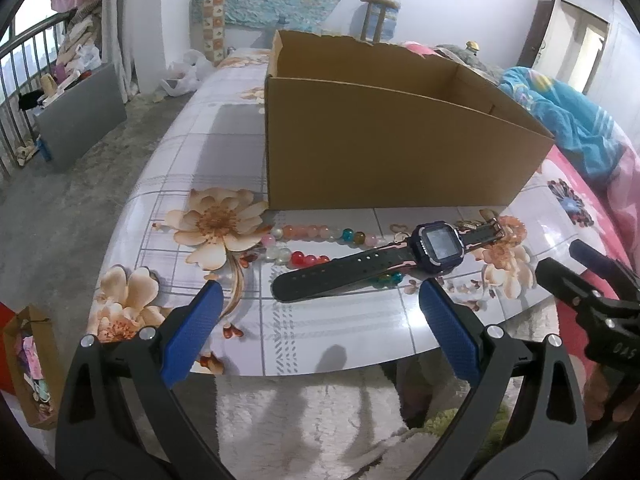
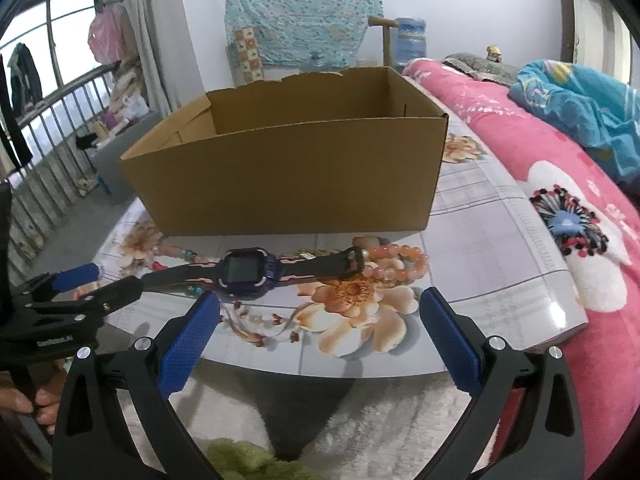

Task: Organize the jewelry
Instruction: 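Move both grippers toward the black smartwatch on the table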

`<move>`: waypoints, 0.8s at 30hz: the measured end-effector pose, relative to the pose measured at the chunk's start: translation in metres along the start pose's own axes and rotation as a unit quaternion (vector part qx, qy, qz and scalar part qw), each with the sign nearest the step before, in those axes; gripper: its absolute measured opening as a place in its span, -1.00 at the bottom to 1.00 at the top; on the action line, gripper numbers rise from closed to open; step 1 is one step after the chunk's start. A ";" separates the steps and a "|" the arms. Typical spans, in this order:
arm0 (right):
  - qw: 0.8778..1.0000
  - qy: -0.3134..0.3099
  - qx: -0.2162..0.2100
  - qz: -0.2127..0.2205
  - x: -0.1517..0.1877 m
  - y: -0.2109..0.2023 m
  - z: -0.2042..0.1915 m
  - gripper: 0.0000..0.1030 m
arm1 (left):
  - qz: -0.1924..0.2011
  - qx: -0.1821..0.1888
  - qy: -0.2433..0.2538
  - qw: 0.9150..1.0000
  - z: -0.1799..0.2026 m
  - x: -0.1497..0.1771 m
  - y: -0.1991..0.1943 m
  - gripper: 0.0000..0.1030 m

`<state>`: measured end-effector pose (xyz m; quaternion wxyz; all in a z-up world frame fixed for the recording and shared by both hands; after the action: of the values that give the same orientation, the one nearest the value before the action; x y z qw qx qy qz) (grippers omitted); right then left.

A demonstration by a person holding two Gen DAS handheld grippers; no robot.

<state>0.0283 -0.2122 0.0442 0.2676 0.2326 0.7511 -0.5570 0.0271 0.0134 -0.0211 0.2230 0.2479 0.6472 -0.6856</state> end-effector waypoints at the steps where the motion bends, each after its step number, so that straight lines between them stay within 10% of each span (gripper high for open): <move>1: 1.000 0.002 -0.004 -0.004 0.000 0.002 0.000 0.90 | 0.001 -0.002 -0.001 1.000 -0.001 0.000 0.000 0.84; 24: 1.000 0.006 -0.027 -0.015 0.000 0.009 -0.007 0.90 | -0.002 -0.008 0.000 1.000 -0.004 0.001 0.007 0.84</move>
<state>0.0334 -0.2033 0.0392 0.2606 0.2176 0.7710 -0.5388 0.0304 0.0166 -0.0274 0.2234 0.2445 0.6532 -0.6809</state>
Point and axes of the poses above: each gripper's, at about its wrist camera, not at the fingertips, and y roughly the way its jaws point, z to its right, x to its underside, the point moved 4 cm from there along y, roughly the way its jaws point, and after that the axes turned 7 degrees about -x, right-handed, at the moved point
